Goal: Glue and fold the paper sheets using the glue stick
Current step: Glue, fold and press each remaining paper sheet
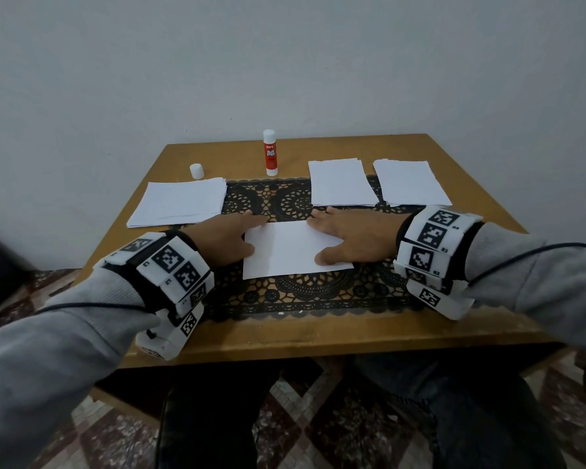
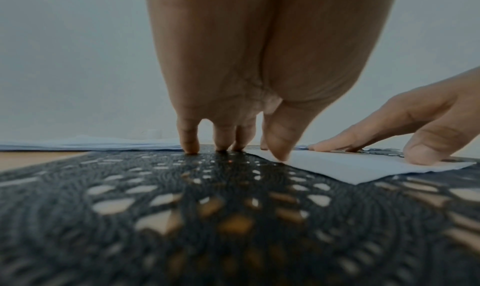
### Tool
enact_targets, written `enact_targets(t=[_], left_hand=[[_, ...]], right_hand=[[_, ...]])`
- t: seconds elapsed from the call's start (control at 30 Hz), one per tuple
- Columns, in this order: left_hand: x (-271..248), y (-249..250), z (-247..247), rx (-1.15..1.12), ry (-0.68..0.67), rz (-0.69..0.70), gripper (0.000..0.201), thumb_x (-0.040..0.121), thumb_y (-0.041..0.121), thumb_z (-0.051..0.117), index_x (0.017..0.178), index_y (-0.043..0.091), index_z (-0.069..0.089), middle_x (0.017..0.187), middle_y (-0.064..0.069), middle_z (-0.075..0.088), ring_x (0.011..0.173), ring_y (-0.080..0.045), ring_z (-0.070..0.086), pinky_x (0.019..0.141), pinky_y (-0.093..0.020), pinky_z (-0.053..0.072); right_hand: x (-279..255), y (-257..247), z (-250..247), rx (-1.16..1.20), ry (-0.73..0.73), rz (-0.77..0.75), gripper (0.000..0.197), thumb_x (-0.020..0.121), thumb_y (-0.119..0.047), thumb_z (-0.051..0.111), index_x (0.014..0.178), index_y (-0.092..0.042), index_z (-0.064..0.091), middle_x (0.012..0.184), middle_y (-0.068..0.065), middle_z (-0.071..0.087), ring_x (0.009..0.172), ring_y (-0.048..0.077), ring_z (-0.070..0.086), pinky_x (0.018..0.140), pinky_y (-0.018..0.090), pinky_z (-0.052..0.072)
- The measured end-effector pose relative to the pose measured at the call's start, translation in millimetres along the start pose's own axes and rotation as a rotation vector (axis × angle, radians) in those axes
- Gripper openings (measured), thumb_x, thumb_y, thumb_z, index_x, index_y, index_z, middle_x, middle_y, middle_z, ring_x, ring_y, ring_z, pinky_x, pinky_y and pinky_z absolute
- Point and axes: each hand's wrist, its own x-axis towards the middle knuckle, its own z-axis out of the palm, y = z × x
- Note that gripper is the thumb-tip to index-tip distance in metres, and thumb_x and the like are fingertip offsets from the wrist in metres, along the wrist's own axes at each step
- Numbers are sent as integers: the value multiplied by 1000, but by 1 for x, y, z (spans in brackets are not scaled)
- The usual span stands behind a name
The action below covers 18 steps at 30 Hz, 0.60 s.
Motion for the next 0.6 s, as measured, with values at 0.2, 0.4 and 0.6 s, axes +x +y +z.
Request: enact_targets(t=[0.2, 0.4, 0.6], left_hand=[[0, -1, -1, -40, 23, 4, 60, 97, 10, 44, 148, 36, 26, 159, 1, 17, 143, -24, 24, 113, -31, 21], [-3, 8, -1, 23, -126, 106, 63, 97, 30, 50, 150, 39, 17, 160, 6, -4, 148, -17, -4, 118, -38, 4], [-1, 12, 1, 185, -178, 59, 68, 101, 44, 34, 153, 27, -5, 159, 4, -16, 146, -18, -13, 118, -42, 5]], right_hand=[[1, 1, 0, -10, 17, -16, 77, 96, -58, 37, 155, -18, 9, 163, -1, 1, 150, 18, 2, 119, 34, 6], [-3, -7, 0, -106, -55, -133, 73, 95, -63, 30, 155, -29, 7, 163, -3, 1, 150, 20, -3, 121, 43, 8], [-2, -2, 1, -88, -79, -44, 78, 97, -60, 26, 155, -15, -4, 162, -1, -11, 149, 24, -10, 122, 40, 3]])
